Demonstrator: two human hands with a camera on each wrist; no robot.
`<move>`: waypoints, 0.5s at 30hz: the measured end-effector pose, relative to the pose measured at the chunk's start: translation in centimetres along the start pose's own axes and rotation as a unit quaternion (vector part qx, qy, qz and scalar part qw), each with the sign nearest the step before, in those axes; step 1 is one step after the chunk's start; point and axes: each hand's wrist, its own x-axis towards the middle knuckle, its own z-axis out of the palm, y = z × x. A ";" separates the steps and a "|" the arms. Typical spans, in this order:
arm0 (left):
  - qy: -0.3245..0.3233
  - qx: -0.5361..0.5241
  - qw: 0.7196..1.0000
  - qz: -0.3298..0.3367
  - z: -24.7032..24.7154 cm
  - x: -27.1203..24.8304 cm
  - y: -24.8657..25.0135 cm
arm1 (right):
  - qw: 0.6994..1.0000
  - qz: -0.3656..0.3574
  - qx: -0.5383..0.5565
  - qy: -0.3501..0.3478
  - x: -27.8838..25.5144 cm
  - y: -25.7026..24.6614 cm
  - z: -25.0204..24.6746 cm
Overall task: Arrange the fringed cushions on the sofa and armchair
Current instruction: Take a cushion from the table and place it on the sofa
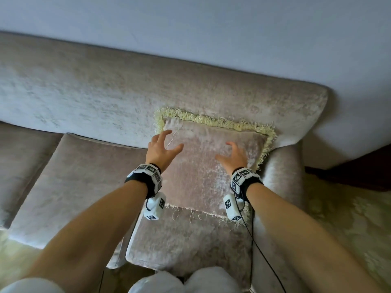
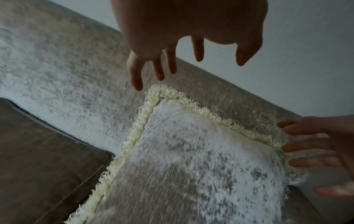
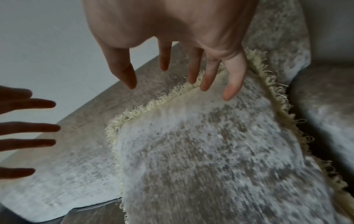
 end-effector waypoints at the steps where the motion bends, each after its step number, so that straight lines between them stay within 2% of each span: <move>1: 0.002 0.002 1.000 0.004 -0.6 -0.2 0.2 | 1.000 -0.006 -0.008 -0.002 -0.3 -0.5 0.1; 4: 0.017 0.017 1.000 0.011 -2.4 -0.9 0.7 | 0.999 -0.030 -0.021 -0.011 -1.3 -2.4 0.5; 9: 0.088 0.006 0.996 0.004 -5.4 -2.7 -0.1 | 0.995 -0.085 -0.041 -0.019 -2.7 -5.8 1.8; 15: 0.141 -0.024 0.988 -0.051 -10.6 -6.5 -4.3 | 0.984 -0.152 -0.068 -0.056 -5.0 -11.0 6.6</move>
